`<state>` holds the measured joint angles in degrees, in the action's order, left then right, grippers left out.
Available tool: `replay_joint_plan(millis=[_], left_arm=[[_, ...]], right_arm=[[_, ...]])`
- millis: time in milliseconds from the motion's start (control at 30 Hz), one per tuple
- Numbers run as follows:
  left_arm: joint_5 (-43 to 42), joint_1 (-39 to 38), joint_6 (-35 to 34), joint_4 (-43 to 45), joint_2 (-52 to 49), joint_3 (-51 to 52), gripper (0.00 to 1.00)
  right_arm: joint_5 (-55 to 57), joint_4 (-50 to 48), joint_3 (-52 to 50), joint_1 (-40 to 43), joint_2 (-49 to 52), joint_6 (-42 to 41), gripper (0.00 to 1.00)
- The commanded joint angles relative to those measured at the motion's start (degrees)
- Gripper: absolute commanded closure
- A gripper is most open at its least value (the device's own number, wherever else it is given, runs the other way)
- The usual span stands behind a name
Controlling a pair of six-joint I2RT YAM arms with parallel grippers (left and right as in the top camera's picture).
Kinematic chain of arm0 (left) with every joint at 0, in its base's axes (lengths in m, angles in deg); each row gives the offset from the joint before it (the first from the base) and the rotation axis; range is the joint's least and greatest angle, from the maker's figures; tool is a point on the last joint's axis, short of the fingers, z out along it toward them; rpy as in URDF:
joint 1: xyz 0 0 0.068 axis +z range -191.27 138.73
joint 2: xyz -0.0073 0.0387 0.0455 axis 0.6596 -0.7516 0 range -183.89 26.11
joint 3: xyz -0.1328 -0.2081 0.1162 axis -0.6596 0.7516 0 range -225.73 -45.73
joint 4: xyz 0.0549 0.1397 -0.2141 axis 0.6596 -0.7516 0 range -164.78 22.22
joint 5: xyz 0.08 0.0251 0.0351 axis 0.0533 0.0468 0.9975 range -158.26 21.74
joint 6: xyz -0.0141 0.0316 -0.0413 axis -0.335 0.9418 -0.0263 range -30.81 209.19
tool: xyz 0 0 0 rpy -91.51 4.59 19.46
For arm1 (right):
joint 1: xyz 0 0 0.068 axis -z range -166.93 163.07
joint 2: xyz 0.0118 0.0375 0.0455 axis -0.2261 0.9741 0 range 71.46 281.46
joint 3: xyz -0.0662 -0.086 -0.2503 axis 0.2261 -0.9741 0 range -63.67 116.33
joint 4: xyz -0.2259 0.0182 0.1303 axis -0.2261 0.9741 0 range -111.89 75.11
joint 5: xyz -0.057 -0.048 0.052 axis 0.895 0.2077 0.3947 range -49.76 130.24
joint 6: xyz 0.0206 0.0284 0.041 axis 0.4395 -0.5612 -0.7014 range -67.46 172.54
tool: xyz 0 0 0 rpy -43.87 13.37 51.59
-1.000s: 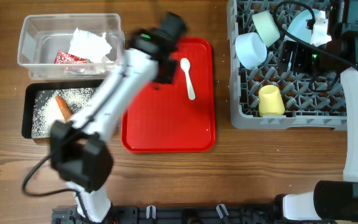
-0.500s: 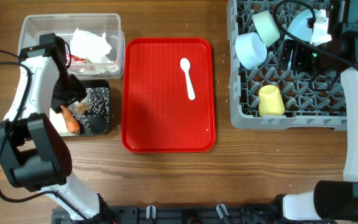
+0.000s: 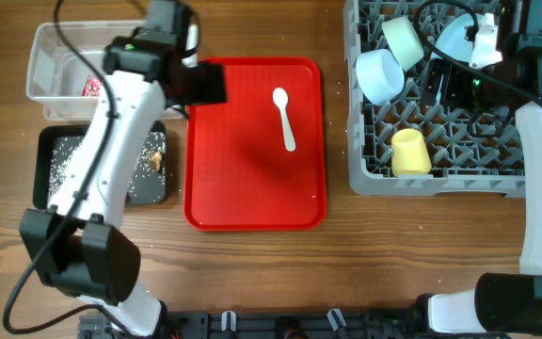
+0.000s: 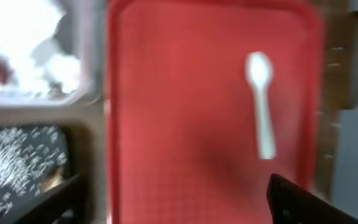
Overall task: Sort waste into correct bins and load items into the dishwasher rack
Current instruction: 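Grasp the white spoon on the red tray with the right gripper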
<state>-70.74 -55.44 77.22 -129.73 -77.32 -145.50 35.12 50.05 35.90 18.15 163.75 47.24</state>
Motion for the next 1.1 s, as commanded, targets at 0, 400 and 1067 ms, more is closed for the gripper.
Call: replay_joint_plan(millis=[0,400,1067], left_arm=[[3.43,-5.29,0.81,0.13,1.44,-6.86,0.06],[3.91,6.58,-12.33,-4.92,-3.34,-9.14,0.01],[4.87,15.41,-11.91,-13.73,-3.28,-9.11,0.0]], right_arm=[[-11.89,-3.74,0.07,0.22,0.61,-0.9,0.0],[-17.33,-28.7,0.07,-20.09,9.44,-16.31,0.06],[4.37,-43.87,0.07,-33.35,42.27,-9.68,0.16]])
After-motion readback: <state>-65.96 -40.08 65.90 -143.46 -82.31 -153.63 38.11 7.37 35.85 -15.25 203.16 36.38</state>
